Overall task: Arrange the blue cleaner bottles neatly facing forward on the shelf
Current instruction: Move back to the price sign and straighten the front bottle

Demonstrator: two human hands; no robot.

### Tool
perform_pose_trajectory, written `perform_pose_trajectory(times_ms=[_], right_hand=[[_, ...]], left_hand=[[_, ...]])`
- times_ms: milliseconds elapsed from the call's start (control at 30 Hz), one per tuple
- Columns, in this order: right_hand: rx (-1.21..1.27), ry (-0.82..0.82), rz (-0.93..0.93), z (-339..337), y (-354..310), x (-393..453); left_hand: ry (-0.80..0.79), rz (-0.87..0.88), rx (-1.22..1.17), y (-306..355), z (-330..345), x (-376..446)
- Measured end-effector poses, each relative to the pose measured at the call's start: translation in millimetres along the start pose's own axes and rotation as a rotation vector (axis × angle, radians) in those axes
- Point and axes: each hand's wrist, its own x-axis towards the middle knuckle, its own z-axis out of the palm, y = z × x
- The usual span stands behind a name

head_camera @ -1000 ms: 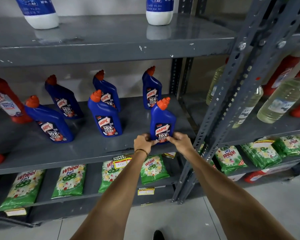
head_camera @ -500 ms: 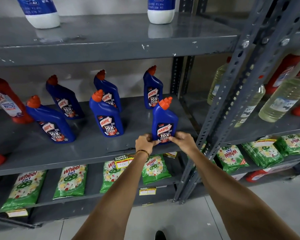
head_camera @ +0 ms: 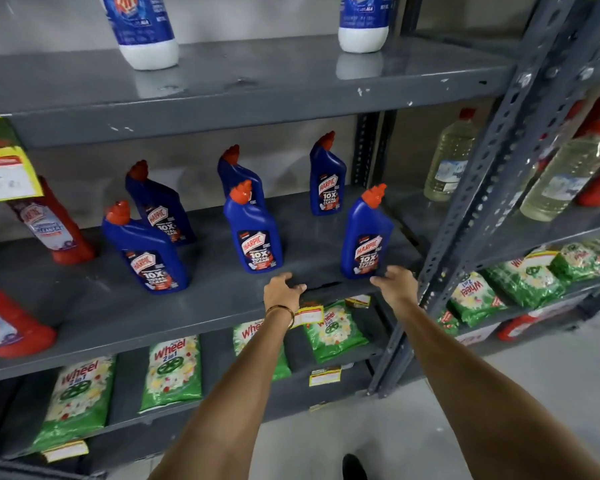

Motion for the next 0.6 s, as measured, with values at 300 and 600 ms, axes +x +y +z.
perform_pose_trajectory(times_ms=[300,600], right_hand=[[0.074,-0.044,-0.101,62.3,-28.7,-67.4],[0.067,-0.258,-0.153,126.1,-81.9,-50.6]], left_hand=[[0.055,-0.027,-0.018,-36.7,-72.6,10.2],[0.076,-0.066,-0.087,-45.8,-96.7,37.5]])
